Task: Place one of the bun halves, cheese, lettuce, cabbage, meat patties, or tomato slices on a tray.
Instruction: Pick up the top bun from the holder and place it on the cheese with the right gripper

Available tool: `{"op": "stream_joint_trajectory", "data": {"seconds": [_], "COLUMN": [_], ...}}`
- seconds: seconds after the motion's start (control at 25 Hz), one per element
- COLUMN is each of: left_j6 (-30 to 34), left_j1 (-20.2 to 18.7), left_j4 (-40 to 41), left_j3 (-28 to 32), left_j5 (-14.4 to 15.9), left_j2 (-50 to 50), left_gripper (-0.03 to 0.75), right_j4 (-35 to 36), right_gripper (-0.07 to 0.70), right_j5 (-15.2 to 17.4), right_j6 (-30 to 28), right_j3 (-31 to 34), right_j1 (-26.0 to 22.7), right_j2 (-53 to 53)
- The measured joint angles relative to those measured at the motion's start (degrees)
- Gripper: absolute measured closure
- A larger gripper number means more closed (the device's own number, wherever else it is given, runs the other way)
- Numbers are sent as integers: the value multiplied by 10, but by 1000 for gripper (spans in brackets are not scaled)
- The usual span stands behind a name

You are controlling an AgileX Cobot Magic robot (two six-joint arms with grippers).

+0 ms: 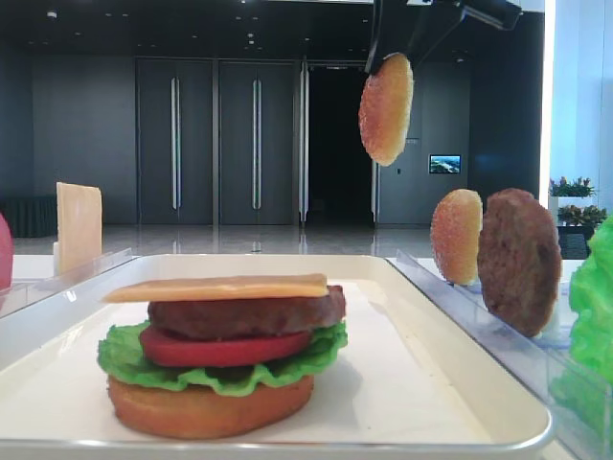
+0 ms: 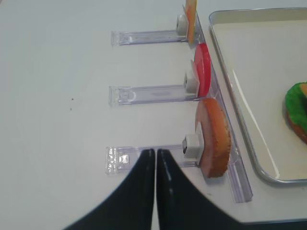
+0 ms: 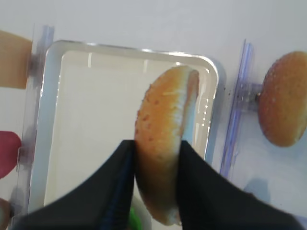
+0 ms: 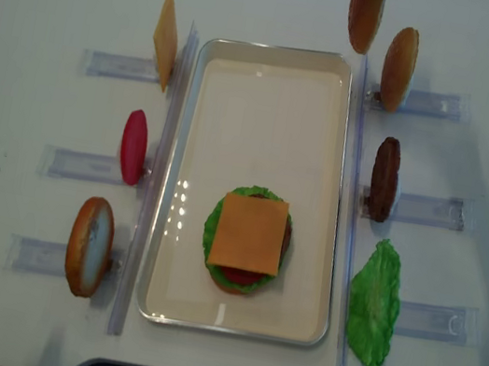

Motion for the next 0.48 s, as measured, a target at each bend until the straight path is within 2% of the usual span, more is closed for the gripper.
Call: {"op": "stream_joint_trajectory", "data": {"seconds": [0.12, 0.24, 0.48], "left_j6": [0, 0, 0], "left_j1": [0, 0, 0], "left_j4": [0, 0, 0], "left_j3": [0, 0, 0], "left_j5": [0, 0, 0], "left_j2": [0, 0, 0], "left_gripper": [716, 716, 716], "right_j4": [19, 45, 166], "right_gripper": [412, 413, 413], "right_j5": [-20, -56, -141], "right_j6": [-10, -32, -116], "right_j3": [66, 137, 290], "right_j1": [2, 2, 2], "right_j2": [-48, -95, -185]}}
